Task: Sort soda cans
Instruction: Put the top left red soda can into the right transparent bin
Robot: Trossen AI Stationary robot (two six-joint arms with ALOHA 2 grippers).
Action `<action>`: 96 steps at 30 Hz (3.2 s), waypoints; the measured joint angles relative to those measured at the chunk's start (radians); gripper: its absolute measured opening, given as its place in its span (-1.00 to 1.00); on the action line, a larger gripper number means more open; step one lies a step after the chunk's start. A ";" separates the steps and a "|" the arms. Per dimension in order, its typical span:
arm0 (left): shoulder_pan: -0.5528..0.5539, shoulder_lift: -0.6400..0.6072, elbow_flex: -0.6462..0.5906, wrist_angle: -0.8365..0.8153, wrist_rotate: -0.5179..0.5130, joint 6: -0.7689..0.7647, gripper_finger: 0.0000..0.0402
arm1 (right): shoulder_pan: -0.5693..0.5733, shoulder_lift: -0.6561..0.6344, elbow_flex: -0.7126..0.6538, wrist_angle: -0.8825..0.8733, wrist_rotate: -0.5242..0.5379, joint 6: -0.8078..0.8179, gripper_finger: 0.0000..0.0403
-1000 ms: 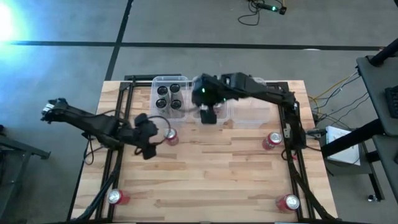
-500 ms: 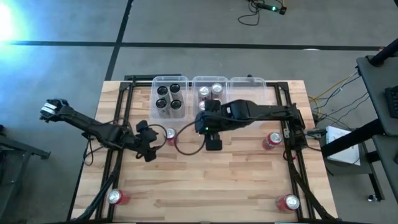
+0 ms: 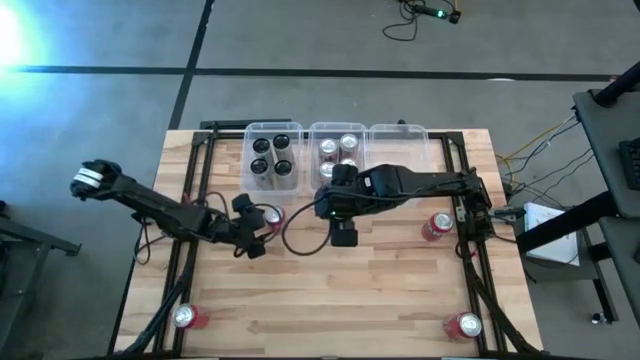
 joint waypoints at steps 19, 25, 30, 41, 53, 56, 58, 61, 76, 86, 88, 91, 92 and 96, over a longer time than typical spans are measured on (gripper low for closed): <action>-0.006 0.358 0.040 0.521 0.183 0.041 0.42 | 0.024 -0.002 -0.281 0.145 -0.062 0.017 0.31; -0.017 0.437 0.125 0.520 0.213 0.046 0.42 | 0.054 -0.002 -0.447 0.430 -0.083 -0.036 0.54; -0.031 0.437 0.143 0.521 0.253 0.046 0.42 | 0.050 -0.002 -0.507 0.561 -0.096 -0.041 0.77; -0.039 0.297 0.132 0.332 0.248 0.011 0.42 | 0.024 0.004 -0.603 0.764 -0.161 -0.053 0.85; -0.054 0.066 0.130 0.157 0.117 -0.037 0.42 | 0.003 0.049 -0.630 0.825 -0.166 -0.053 0.85; -0.061 0.013 0.130 0.155 0.091 -0.036 0.42 | 0.000 0.049 -0.636 0.825 -0.167 -0.052 0.81; -0.063 -0.021 0.130 0.145 0.085 -0.023 0.42 | -0.002 0.049 -0.640 0.831 -0.178 -0.053 0.76; -0.064 -0.072 0.137 0.148 0.061 0.010 0.42 | -0.005 0.049 -0.644 0.848 -0.208 -0.050 0.65; -0.064 -0.198 0.237 0.277 -0.119 0.240 0.42 | 0.002 -0.077 -0.593 0.704 -0.203 -0.030 0.49; -0.063 -0.145 0.221 0.311 -0.119 0.289 0.42 | -0.032 -0.407 -0.619 0.542 0.034 0.042 0.49; -0.059 -0.132 0.220 0.316 -0.119 0.298 0.42 | -0.054 -0.465 -0.624 0.488 0.128 0.074 0.49; -0.056 -0.115 0.221 0.340 -0.119 0.317 0.42 | -0.109 -0.529 -0.643 0.405 0.245 0.130 0.49; -0.055 -0.106 0.221 0.354 -0.119 0.324 0.42 | -0.134 -0.546 -0.651 0.384 0.270 0.156 0.49; -0.047 -0.085 0.221 0.369 -0.119 0.339 0.42 | -0.272 -0.609 -0.708 0.335 0.286 0.225 0.49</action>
